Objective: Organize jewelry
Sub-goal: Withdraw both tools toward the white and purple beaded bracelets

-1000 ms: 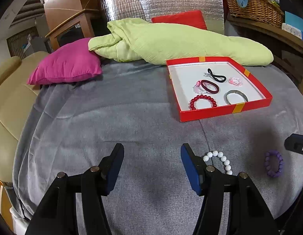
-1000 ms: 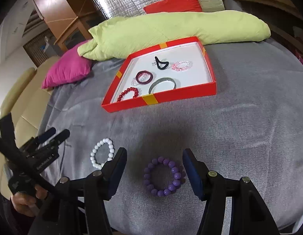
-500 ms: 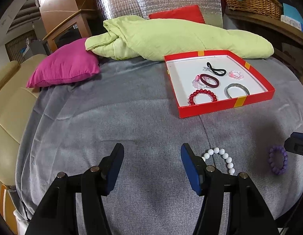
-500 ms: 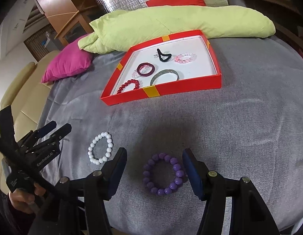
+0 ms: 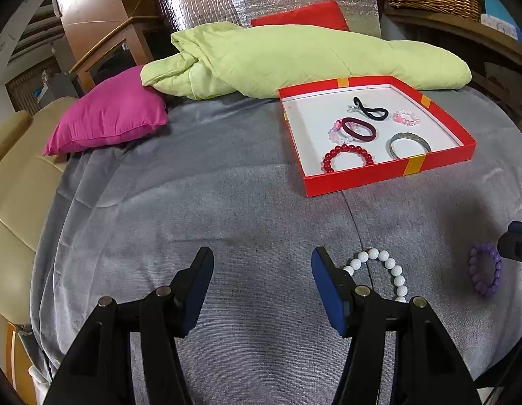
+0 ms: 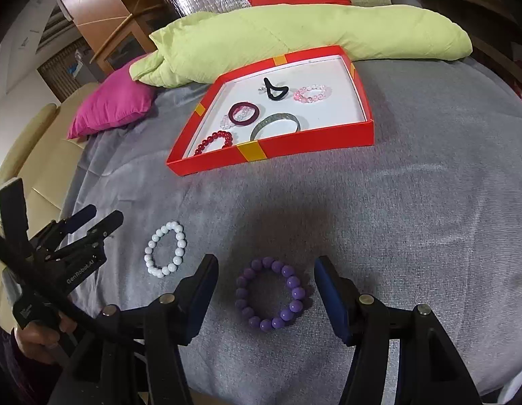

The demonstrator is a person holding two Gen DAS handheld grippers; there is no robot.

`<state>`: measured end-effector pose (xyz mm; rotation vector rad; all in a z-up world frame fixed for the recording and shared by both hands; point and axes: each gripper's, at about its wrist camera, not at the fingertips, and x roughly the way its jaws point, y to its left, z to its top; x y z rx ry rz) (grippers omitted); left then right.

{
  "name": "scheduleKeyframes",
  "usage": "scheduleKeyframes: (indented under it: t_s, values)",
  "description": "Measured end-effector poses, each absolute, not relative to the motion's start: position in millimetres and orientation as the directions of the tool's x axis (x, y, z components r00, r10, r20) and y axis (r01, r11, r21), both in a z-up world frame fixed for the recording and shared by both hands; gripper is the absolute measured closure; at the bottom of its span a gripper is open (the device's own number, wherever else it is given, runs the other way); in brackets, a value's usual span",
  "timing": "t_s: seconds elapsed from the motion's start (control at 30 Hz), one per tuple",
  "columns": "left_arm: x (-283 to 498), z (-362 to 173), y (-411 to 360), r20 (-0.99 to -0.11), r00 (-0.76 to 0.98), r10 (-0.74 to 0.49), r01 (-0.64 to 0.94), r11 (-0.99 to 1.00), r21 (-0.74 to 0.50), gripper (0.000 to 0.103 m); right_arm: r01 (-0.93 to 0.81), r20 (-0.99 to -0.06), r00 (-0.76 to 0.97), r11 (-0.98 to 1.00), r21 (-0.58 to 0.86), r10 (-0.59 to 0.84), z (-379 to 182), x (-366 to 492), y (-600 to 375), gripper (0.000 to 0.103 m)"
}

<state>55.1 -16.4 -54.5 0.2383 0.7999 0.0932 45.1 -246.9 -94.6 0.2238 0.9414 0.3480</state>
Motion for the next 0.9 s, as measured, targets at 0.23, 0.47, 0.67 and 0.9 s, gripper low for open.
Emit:
scheduleKeyframes:
  t_s: [0.23,0.47,0.67,0.9]
  values:
    - [55.6,-55.5,-16.9,-0.701,0.692,0.175,0.010,0.968,0.252,0.042,-0.192,-0.750,0.539,0.924,0.332,0.382,-94.1,44.4,-246.5,0.040]
    - [56.2,-56.1,-17.0,-0.703,0.689,0.177,0.010,0.967,0.253,0.042,-0.190,-0.753,0.539,0.925,0.328,0.378,-94.4,44.5,-246.6,0.039]
    - [56.4,-57.2,-15.6,-0.708,0.683,0.180,0.010,0.967,0.255,0.042,-0.185,-0.754,0.539,0.926,0.330,0.376,-95.0,44.8,-247.5,0.039]
    - [57.2,-59.0,-15.5,-0.715,0.675,0.180,0.015,0.966,0.256,0.042,-0.185,-0.758,0.539,0.929,0.320,0.368,-95.3,44.4,-248.7,0.039]
